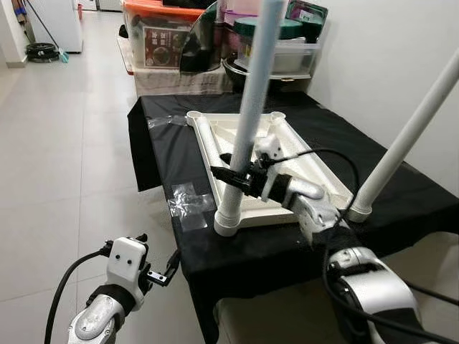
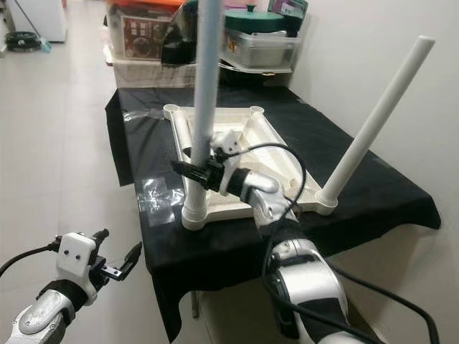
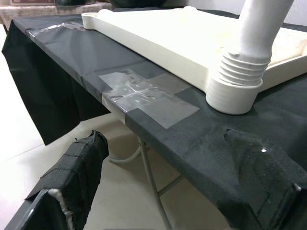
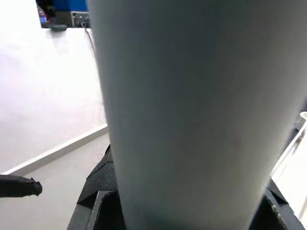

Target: Building children table

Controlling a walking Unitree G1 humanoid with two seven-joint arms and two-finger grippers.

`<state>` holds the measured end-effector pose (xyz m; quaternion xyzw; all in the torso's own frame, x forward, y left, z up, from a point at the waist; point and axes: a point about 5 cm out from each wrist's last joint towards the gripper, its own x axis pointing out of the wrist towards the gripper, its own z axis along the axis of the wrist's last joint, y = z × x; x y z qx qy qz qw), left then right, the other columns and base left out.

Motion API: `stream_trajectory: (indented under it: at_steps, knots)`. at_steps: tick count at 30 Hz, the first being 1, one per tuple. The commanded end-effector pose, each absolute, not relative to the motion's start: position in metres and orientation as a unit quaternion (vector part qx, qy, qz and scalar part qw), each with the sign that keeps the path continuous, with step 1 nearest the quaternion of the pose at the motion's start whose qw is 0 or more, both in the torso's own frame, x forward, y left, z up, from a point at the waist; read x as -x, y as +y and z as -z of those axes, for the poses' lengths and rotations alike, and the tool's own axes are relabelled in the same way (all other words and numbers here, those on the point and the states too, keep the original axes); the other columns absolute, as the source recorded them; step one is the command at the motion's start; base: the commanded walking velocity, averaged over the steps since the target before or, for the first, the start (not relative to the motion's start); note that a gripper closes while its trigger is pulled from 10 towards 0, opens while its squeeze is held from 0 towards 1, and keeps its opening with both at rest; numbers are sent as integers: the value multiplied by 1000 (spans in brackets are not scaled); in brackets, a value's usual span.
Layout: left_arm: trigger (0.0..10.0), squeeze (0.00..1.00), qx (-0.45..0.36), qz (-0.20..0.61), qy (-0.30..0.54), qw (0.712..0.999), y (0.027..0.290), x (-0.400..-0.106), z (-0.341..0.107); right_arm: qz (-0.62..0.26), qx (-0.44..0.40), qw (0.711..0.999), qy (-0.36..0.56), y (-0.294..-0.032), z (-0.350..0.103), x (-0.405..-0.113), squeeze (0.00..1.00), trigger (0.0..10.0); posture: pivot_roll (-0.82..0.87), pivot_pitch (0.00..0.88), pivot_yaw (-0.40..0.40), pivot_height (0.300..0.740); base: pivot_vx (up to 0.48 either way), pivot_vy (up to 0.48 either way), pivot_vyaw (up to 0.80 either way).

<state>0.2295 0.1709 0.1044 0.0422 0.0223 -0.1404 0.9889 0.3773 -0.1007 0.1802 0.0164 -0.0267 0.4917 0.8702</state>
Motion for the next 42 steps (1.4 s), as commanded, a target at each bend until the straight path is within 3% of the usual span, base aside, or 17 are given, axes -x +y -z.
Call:
stream_trajectory:
  at_steps: [1, 14, 17, 19, 22, 31, 42]
  knots:
    - [10000, 0, -35, 142, 33, 989, 171, -229, -100, -498, -32, 864, 68, -102, -134, -363, 0, 0, 107, 0, -125, 740, 0, 0, 0]
    - [10000, 0, -35, 139, 37, 989, 172, -229, -99, -553, 24, 830, 73, -94, -140, -361, 0, 0, 121, 0, -137, 740, 0, 0, 0]
    - [10000, 0, -35, 138, 39, 989, 173, -228, -98, -580, 39, 810, 78, -90, -143, -361, 0, 0, 121, 0, -137, 740, 0, 0, 0]
    - [10000, 0, -34, 136, 39, 989, 173, -228, -98, -618, 51, 780, 82, -84, -151, -360, 0, 0, 135, 0, -156, 740, 0, 0, 0]
    - [10000, 0, -34, 133, 39, 990, 174, -228, -99, -633, 50, 768, 79, -80, -157, -361, 0, 0, 146, 0, -164, 740, 0, 0, 0]
    - [10000, 0, -30, 125, 44, 991, 175, -222, -96, -628, -11, 777, 47, -72, -177, -369, 0, 0, 173, 0, -180, 740, 0, 0, 0]
    - [10000, 0, -30, 127, 49, 990, 176, -224, -95, -579, -87, 811, 22, -87, -172, -372, 0, 0, 155, 0, -162, 740, 0, 0, 0]
